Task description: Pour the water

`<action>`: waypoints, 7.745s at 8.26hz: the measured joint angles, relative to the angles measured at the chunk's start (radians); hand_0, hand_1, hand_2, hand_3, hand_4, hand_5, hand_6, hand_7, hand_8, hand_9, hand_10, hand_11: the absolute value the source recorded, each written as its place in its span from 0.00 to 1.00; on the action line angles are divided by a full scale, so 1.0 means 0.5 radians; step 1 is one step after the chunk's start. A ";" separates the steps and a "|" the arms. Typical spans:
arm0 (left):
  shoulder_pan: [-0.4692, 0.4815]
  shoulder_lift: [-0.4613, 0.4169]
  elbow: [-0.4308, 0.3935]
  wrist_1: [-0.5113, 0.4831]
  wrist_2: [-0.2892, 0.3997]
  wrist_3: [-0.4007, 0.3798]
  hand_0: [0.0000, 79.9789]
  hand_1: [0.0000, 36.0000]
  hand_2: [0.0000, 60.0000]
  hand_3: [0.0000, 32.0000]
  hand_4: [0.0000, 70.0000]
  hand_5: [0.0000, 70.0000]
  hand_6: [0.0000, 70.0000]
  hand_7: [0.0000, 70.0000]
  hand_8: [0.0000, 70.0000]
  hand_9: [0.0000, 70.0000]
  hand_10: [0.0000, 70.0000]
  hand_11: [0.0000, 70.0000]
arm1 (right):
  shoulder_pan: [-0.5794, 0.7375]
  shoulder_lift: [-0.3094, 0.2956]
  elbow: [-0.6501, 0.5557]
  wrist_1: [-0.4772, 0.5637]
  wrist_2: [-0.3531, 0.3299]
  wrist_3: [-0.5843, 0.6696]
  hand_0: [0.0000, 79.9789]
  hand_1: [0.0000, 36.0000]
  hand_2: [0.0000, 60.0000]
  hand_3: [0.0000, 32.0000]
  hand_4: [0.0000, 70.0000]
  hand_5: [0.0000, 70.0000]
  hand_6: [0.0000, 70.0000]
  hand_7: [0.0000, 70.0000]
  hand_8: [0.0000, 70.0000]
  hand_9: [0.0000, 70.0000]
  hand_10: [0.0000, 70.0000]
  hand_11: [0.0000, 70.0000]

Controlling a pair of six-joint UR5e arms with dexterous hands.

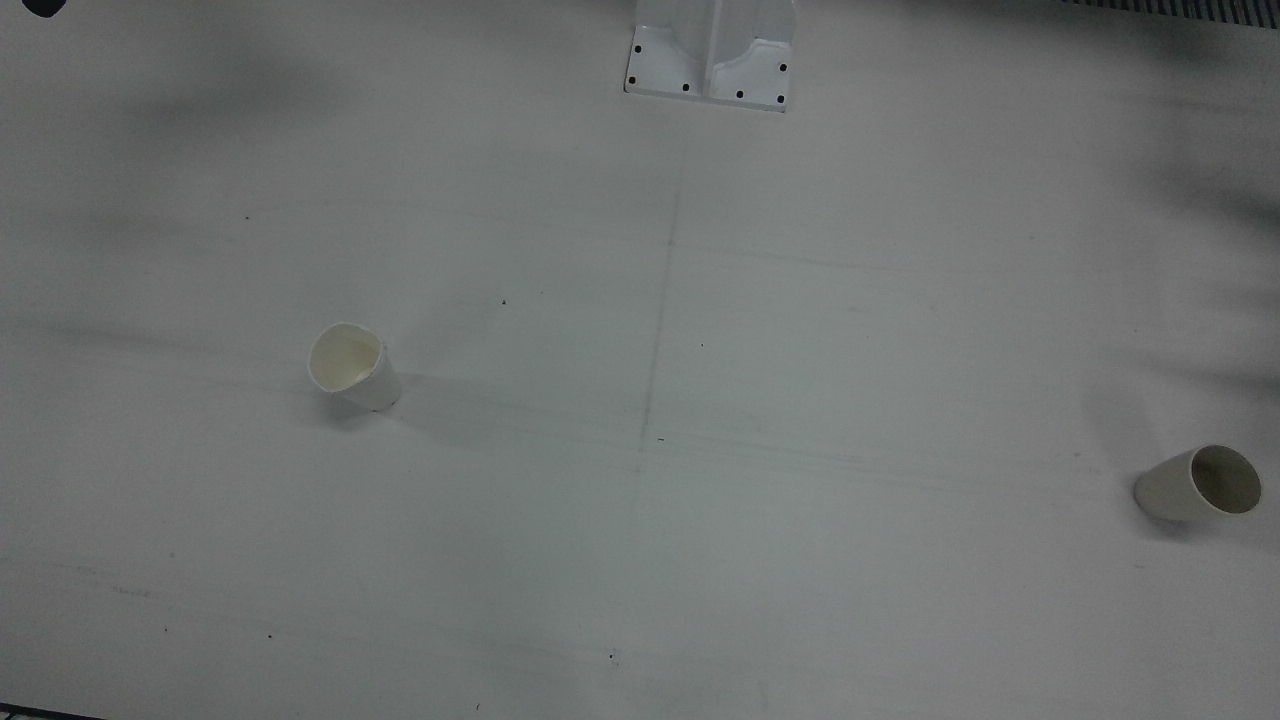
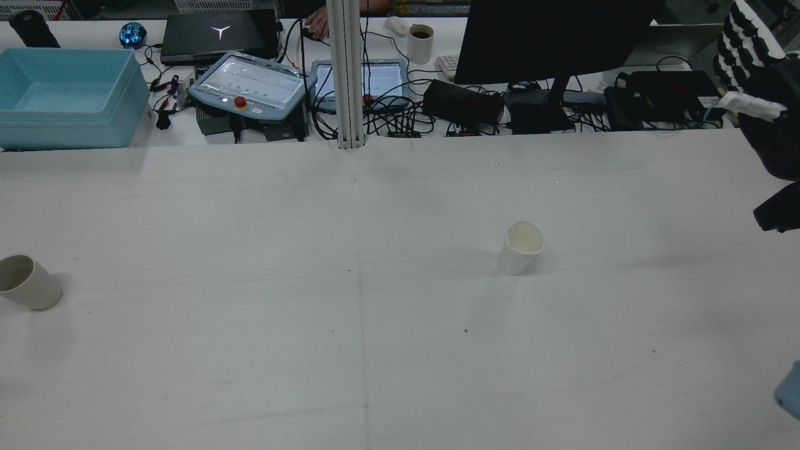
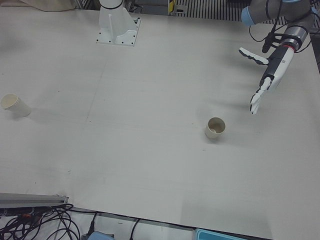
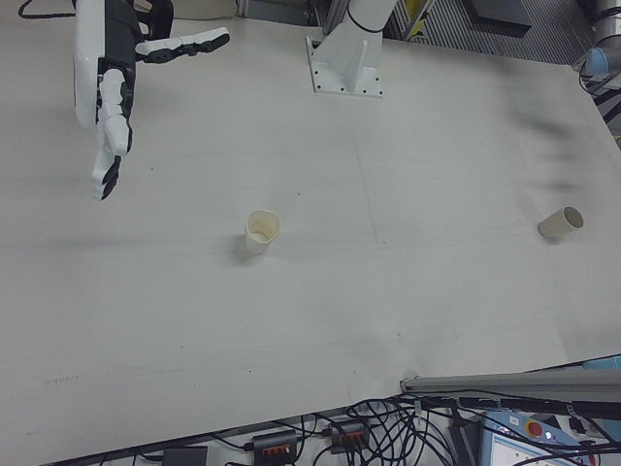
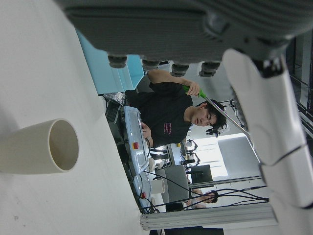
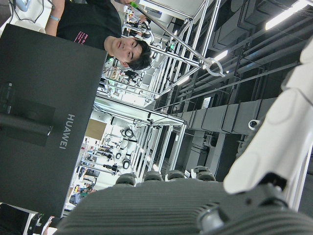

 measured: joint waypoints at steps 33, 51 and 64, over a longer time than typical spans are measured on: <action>0.590 -0.785 1.441 -0.912 -0.508 0.855 0.60 0.39 0.00 0.17 0.00 0.07 0.01 0.03 0.00 0.00 0.05 0.09 | -0.061 0.014 -0.741 0.658 -0.008 -0.210 0.54 0.24 0.00 0.00 0.00 0.07 0.00 0.00 0.00 0.00 0.00 0.00; 0.645 -0.930 1.422 -0.693 -0.544 0.781 0.68 1.00 1.00 0.00 0.61 1.00 0.22 0.37 0.08 0.14 0.14 0.24 | -0.132 0.017 -0.748 0.658 0.002 -0.221 0.53 0.22 0.00 0.00 0.00 0.08 0.00 0.00 0.00 0.00 0.00 0.00; 0.629 -0.802 1.119 -0.420 -0.553 0.452 0.67 1.00 1.00 0.00 0.57 1.00 0.22 0.36 0.08 0.14 0.11 0.20 | -0.853 0.269 -1.071 0.692 0.349 -0.220 0.68 0.65 0.09 0.00 0.00 0.00 0.00 0.00 0.00 0.00 0.00 0.00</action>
